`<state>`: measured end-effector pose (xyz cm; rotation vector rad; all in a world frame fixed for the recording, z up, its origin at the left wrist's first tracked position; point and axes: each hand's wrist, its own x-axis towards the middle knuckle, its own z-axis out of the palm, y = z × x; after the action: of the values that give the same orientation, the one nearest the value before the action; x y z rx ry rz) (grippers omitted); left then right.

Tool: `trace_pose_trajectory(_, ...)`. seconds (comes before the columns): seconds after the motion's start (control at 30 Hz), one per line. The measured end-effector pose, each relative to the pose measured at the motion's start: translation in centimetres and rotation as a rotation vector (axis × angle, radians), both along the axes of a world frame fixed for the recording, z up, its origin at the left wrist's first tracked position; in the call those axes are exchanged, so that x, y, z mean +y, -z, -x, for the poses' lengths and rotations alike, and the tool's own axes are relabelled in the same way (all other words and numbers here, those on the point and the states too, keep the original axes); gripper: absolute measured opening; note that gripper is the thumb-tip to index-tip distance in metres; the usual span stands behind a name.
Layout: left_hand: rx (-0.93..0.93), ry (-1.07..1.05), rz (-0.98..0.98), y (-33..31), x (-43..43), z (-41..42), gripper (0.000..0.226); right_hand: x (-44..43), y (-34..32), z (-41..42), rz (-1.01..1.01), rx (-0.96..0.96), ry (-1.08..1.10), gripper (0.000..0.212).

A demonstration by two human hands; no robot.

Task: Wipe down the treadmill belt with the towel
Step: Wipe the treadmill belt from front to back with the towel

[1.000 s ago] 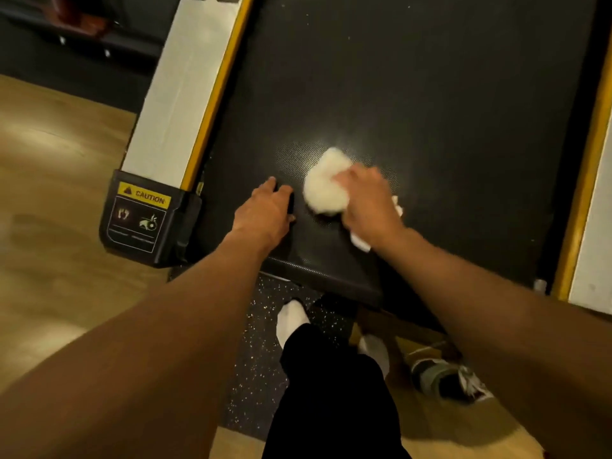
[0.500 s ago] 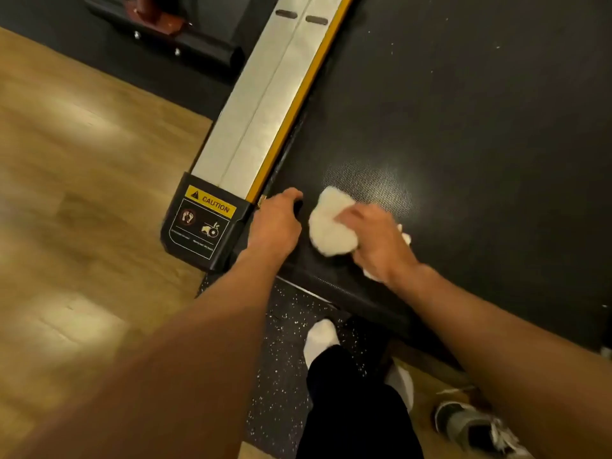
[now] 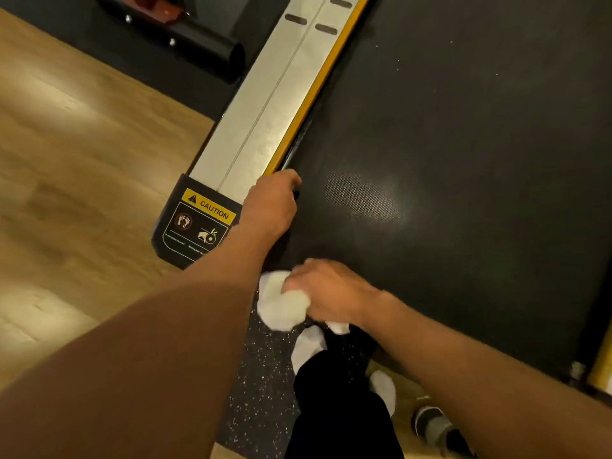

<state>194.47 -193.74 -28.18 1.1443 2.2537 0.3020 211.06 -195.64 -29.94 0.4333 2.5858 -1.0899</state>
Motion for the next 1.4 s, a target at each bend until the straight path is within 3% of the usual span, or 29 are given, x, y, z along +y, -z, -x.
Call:
trace_pose_trajectory(0.03, -0.005, -0.010, -0.002, 0.0, 0.1, -0.3, 0.033, -0.4, -0.4, -0.5, 0.030, 0.011, -0.063, 0.035)
trace_pose_trajectory(0.07, -0.006, -0.009, -0.007, 0.0, 0.2, -0.7, 0.033, 0.6, -0.4, -0.9, 0.033, 0.086, 0.022, 0.032)
trace_pose_trajectory(0.13, 0.004, 0.013, -0.036, -0.1, 0.5, -1.3, 0.031, 4.9, 0.3, -1.6, -0.143, 0.164, 0.415, 0.033)
trace_pose_trajectory(0.23, 0.041, 0.099, -0.049, -0.1, 0.4, -2.1, 0.031, 10.7, 0.8, -3.7, -0.372, -0.035, 1.043, 0.037)
trace_pose_trajectory(0.27, 0.051, 0.124, -0.044, 0.0, 0.3, -2.3, 0.031, 10.4, 1.0, -3.9, -0.375, -0.090, 1.033, 0.039)
trace_pose_trajectory(0.37, 0.056, 0.141, -0.032, -0.2, 0.2, -2.9, 0.029, 4.1, 0.6, -3.4, -0.091, 0.015, 0.377, 0.041)
trace_pose_trajectory(0.43, 0.049, 0.164, -0.029, -0.6, 0.6, -3.3, 0.029, 0.7, -0.2, -3.4, 0.079, 0.028, 0.125, 0.033)
trace_pose_trajectory(0.53, 0.037, 0.235, -0.016, -1.2, 1.8, -4.1, 0.030, 3.5, -0.1, -3.1, 0.006, 0.133, 0.410, 0.029)
trace_pose_trajectory(0.63, 0.032, 0.240, -0.015, -1.3, 3.3, -4.1, 0.031, 9.1, 0.2, -2.9, -0.247, 0.058, 0.699, 0.026)
trace_pose_trajectory(0.7, 0.022, 0.234, 0.010, -1.1, 4.2, -3.9, 0.033, 11.3, 0.7, -2.9, -0.294, 0.027, 0.828, 0.033)
trace_pose_trajectory(0.73, 0.018, 0.240, 0.019, -1.0, 4.6, -3.7, 0.034, 11.2, 0.7, -2.7, -0.279, 0.013, 0.839, 0.039)
trace_pose_trajectory(0.8, 0.014, 0.251, 0.022, -0.8, 5.1, -3.2, 0.032, 8.9, 1.0, -2.4, -0.178, -0.031, 0.659, 0.044)
trace_pose_trajectory(0.87, 0.019, 0.255, 0.021, -0.5, 5.3, -2.8, 0.031, 5.2, 0.7, -2.1, -0.003, -0.034, 0.375, 0.036)
trace_pose_trajectory(0.93, 0.016, 0.266, 0.047, -0.3, 5.2, -2.7, 0.030, 3.8, -0.1, -2.4, 0.051, 0.025, 0.338, 0.025)
trace_pose_trajectory(1.03, -0.008, 0.267, 0.100, 0.4, 5.0, -2.3, 0.032, 9.2, -0.3, -3.2, -0.194, 0.109, 0.738, 0.022)
trace_pose_trajectory(1.1, 0.010, 0.255, 0.099, 1.0, 5.1, -1.7, 0.034, 13.8, 0.1, -4.4, -0.350, 0.026, 0.977, 0.026)
trace_pose_trajectory(1.17, 0.019, 0.226, 0.087, 1.4, 5.4, -1.1, 0.034, 14.6, 0.8, -4.7, -0.384, -0.034, 1.108, 0.032)
trace_pose_trajectory(1.23, 0.002, 0.188, 0.081, 1.4, 5.8, -0.8, 0.035, 9.8, 1.3, -3.6, -0.247, -0.009, 0.861, 0.035)
trace_pose_trajectory(1.33, -0.018, 0.176, 0.097, 0.8, 6.3, -1.0, 0.037, -1.4, -0.1, -1.8, 0.186, -0.032, 0.166, 0.036)
trace_pose_trajectory(1.37, -0.022, 0.188, 0.113, 0.6, 6.3, -1.4, 0.037, -3.5, -0.6, -2.0, 0.227, -0.019, 0.101, 0.038)
trace_pose_trajectory(1.4, -0.021, 0.205, 0.129, 0.4, 6.2, -1.8, 0.036, -3.7, -0.9, -2.6, 0.243, 0.018, 0.172, 0.038)
